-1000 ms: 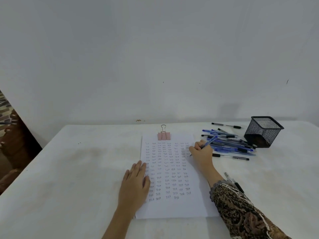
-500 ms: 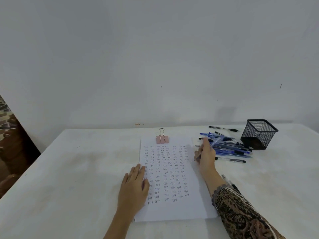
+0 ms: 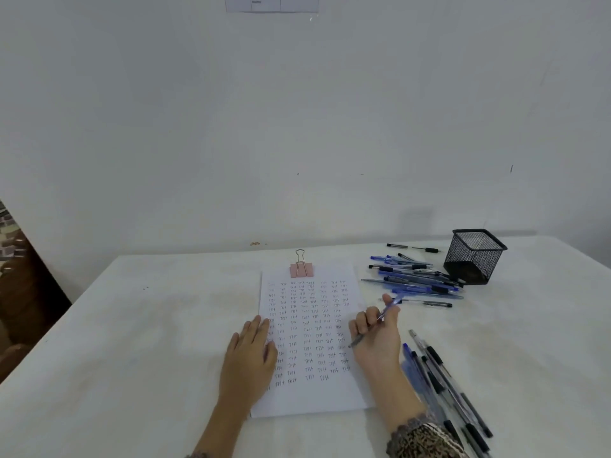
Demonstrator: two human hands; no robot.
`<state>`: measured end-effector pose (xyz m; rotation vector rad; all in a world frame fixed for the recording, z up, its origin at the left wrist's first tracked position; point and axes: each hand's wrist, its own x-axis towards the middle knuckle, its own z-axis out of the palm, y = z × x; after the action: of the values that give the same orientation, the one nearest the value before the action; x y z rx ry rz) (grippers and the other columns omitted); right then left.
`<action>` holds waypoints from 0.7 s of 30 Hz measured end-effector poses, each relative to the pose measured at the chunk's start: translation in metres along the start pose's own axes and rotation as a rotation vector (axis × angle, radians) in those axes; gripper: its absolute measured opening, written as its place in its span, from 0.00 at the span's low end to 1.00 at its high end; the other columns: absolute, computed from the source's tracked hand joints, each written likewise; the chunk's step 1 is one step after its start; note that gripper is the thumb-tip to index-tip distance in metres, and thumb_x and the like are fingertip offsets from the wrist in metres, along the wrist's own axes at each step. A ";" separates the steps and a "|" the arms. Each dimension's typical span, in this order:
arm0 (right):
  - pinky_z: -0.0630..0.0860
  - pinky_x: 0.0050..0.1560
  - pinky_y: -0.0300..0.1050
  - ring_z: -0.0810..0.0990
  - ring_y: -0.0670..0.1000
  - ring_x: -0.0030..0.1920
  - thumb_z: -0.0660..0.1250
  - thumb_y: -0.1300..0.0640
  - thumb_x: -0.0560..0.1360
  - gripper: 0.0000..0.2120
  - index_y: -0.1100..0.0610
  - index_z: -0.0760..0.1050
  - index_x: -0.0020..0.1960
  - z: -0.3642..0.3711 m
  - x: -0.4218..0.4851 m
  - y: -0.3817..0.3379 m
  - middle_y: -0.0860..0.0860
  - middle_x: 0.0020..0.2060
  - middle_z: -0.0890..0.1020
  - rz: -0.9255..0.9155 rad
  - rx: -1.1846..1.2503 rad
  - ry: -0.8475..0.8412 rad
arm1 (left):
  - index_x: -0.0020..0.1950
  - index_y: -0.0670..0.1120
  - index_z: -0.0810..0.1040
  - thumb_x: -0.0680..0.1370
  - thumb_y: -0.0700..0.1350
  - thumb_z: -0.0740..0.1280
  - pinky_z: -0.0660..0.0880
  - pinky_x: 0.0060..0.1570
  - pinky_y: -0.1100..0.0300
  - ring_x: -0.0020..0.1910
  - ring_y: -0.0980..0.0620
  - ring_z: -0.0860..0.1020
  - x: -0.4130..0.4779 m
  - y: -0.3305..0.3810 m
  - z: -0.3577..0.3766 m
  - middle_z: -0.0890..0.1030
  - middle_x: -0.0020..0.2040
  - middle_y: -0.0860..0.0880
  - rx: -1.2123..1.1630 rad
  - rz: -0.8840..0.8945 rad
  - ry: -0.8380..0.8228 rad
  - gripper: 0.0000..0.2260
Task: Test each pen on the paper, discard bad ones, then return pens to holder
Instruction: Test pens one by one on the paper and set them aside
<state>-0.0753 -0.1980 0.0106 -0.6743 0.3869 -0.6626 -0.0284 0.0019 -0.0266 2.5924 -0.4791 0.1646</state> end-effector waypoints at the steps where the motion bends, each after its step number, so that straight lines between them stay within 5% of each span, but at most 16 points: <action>1: 0.62 0.30 0.39 0.64 0.46 0.21 0.50 0.49 0.82 0.13 0.50 0.69 0.43 -0.001 -0.003 0.000 0.46 0.22 0.67 0.003 0.019 0.020 | 0.74 0.48 0.59 0.66 0.61 0.34 0.41 0.68 0.64 0.74 0.54 0.54 0.000 0.000 0.000 0.57 0.75 0.51 0.003 -0.003 -0.006 0.40; 3: 0.63 0.33 0.40 0.65 0.46 0.23 0.50 0.53 0.82 0.13 0.52 0.67 0.42 0.000 -0.008 0.000 0.46 0.22 0.69 0.034 0.079 0.090 | 0.73 0.48 0.60 0.66 0.61 0.35 0.43 0.68 0.63 0.74 0.53 0.55 0.000 0.000 0.002 0.59 0.75 0.51 -0.004 -0.011 0.003 0.40; 8: 0.56 0.20 0.34 0.56 0.44 0.19 0.47 0.57 0.82 0.13 0.53 0.66 0.42 0.003 -0.022 -0.005 0.45 0.21 0.59 0.000 0.056 0.293 | 0.74 0.49 0.58 0.65 0.61 0.33 0.44 0.70 0.62 0.74 0.54 0.54 0.000 -0.001 0.001 0.57 0.75 0.51 0.033 -0.016 -0.021 0.41; 11: 0.57 0.20 0.34 0.56 0.44 0.19 0.48 0.57 0.82 0.13 0.55 0.67 0.43 0.003 -0.031 -0.015 0.44 0.21 0.60 -0.041 -0.032 0.233 | 0.75 0.50 0.56 0.64 0.62 0.32 0.45 0.72 0.60 0.75 0.55 0.52 0.000 0.000 -0.001 0.55 0.76 0.52 0.050 -0.022 -0.046 0.42; 13: 0.59 0.22 0.37 0.59 0.44 0.22 0.50 0.57 0.82 0.12 0.55 0.70 0.46 -0.002 -0.029 -0.035 0.45 0.24 0.64 -0.063 -0.256 0.122 | 0.75 0.50 0.55 0.64 0.62 0.32 0.45 0.72 0.59 0.75 0.55 0.52 0.000 0.000 -0.001 0.55 0.76 0.52 0.055 -0.018 -0.057 0.42; 18: 0.65 0.38 0.41 0.71 0.51 0.37 0.60 0.59 0.78 0.09 0.62 0.77 0.53 -0.044 -0.005 -0.100 0.55 0.40 0.79 -0.208 -1.381 0.083 | 0.75 0.48 0.56 0.73 0.56 0.42 0.46 0.72 0.58 0.75 0.54 0.52 -0.001 0.005 -0.003 0.55 0.76 0.51 0.044 -0.013 -0.071 0.31; 21: 0.66 0.46 0.38 0.72 0.51 0.43 0.65 0.61 0.75 0.11 0.61 0.77 0.56 -0.066 0.004 -0.115 0.58 0.52 0.80 -0.086 -1.594 0.140 | 0.75 0.48 0.55 0.79 0.52 0.48 0.46 0.73 0.58 0.75 0.54 0.52 -0.001 0.005 -0.003 0.55 0.76 0.51 0.038 -0.016 -0.075 0.24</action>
<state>-0.1571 -0.2981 0.0410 -2.1605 1.0288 -0.3681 -0.0312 -0.0002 -0.0215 2.6460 -0.4865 0.0713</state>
